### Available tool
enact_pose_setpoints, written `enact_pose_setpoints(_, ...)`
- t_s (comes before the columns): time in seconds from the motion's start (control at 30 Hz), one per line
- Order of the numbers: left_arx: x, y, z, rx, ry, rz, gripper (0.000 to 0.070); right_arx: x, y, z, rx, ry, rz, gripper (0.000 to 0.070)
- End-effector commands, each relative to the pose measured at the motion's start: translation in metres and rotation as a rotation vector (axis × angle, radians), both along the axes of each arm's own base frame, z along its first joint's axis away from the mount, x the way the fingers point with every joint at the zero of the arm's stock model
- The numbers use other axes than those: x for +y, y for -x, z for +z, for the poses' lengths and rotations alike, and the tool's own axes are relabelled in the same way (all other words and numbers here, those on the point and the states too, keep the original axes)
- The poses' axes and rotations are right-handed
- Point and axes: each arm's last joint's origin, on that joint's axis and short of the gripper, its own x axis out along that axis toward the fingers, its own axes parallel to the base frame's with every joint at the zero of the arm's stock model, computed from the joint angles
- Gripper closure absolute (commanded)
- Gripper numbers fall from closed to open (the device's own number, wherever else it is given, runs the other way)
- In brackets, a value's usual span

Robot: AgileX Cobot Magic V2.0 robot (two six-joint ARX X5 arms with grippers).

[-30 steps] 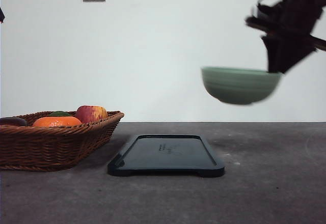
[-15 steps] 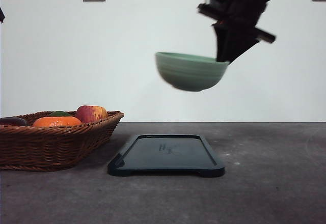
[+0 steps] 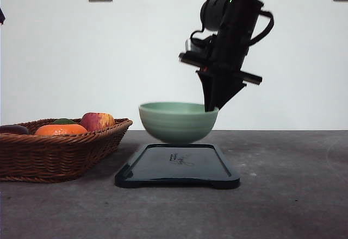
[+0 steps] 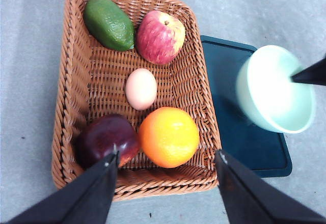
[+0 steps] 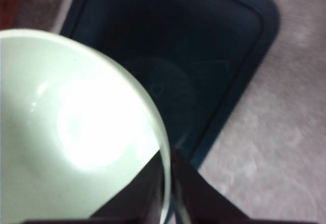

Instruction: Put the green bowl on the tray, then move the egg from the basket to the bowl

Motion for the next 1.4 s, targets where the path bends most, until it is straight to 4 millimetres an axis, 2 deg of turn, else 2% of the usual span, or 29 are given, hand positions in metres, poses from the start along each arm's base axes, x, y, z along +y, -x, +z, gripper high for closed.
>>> enact_pose_setpoints(0.0,0.0,-0.001,0.007,-0.024,0.003,-0.002,0.032,0.006,-0.007,-0.007,-0.003,-0.005,-0.005,0.07)
enact_pose_setpoints(0.3,0.0,-0.001,0.007,-0.024,0.003,-0.002,0.032,0.009,-0.015,-0.029,0.033,0.007,-0.014,0.0696)
enact_pose_setpoints(0.37,0.0,-0.001,0.007,-0.024,0.003,-0.002,0.032,0.01,-0.015,-0.029,0.025,0.007,0.001,0.0653)
enact_pose_setpoints(0.47,0.0,-0.001,0.006,-0.021,0.003,-0.002,0.032,0.012,-0.014,-0.029,0.019,0.006,0.009,0.0514)
enact_pose_setpoints(0.5,0.0,-0.001,0.006,-0.02,0.003,-0.002,0.032,0.012,-0.014,-0.028,0.023,0.008,0.009,0.0495)
enact_pose_setpoints(0.63,0.0,-0.001,0.006,-0.016,0.003,-0.002,0.032,0.009,-0.009,-0.019,0.057,0.029,0.009,0.0487)
enact_pose_setpoints(0.8,0.0,-0.001,0.006,-0.017,0.003,-0.002,0.032,0.002,0.0,0.015,-0.004,0.084,0.009,0.0487)
enact_pose_setpoints(0.9,0.0,-0.001,0.006,-0.017,0.003,-0.002,0.032,-0.001,0.008,0.038,-0.105,0.117,-0.015,0.0488)
enact_pose_setpoints(1.07,0.0,-0.001,0.006,-0.017,0.003,-0.002,0.032,-0.009,0.025,0.067,-0.257,0.044,-0.027,0.0488)
enact_pose_setpoints(1.2,0.0,-0.001,0.006,-0.017,0.003,-0.002,0.032,-0.02,0.048,0.072,-0.361,-0.009,-0.036,0.0488)
enact_pose_setpoints(1.37,0.0,-0.001,0.006,-0.018,0.002,-0.004,0.032,-0.038,0.087,0.066,-0.483,-0.089,-0.036,0.0488)
